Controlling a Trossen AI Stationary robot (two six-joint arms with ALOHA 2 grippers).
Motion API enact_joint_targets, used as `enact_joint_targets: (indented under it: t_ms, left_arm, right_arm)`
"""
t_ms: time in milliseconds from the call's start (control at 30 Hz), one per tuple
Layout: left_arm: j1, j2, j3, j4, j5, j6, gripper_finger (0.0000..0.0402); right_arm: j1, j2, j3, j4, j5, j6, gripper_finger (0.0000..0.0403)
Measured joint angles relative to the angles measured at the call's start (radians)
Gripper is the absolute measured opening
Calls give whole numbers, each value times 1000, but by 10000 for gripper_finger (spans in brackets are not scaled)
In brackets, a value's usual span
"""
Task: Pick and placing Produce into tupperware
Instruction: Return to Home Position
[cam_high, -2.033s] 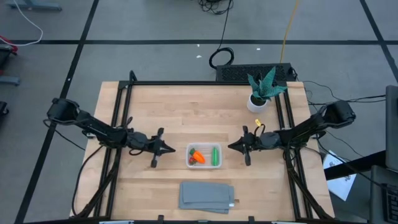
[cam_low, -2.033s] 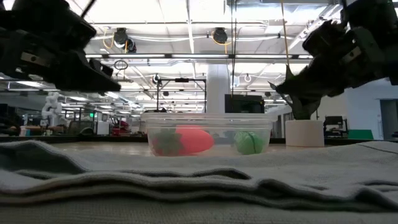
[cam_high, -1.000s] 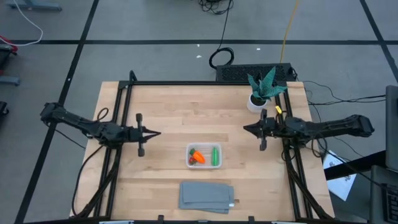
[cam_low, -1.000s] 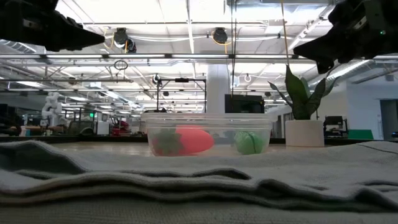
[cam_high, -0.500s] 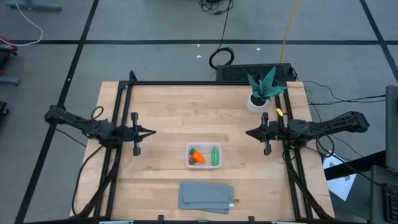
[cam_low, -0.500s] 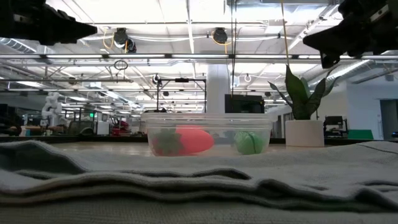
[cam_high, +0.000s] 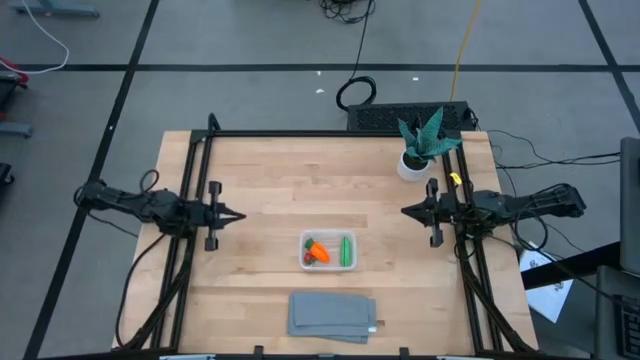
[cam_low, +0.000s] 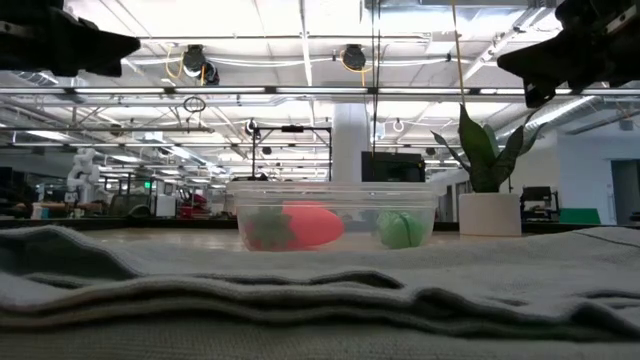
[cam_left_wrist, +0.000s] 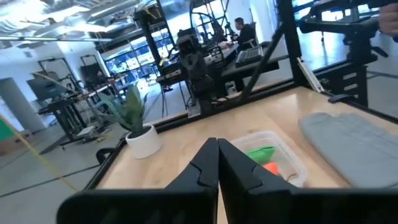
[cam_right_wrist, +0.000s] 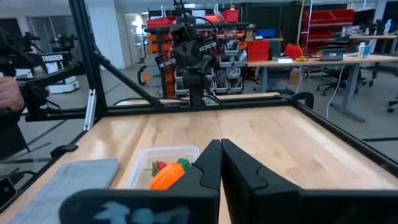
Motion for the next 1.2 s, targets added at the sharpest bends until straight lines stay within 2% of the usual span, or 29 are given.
enact_joint_targets:
  t_ms: [300,633,833,1200]
  left_arm:
    - [97,0,-29,27,3,-1,2]
    - [228,0,-29,17,146,-23,4]
    - [239,0,-29,-11,197,-56,1]
    - [239,0,-29,-26,202,-76,3]
  right_arm:
    - [0,-6,0,3,0,-25,0]
    - [0,-34,-8,35,-7,-30,0]
    - [0,-36,-60,51,-8,11,0]
    - [0,-91,-74,83,-8,-15,0]
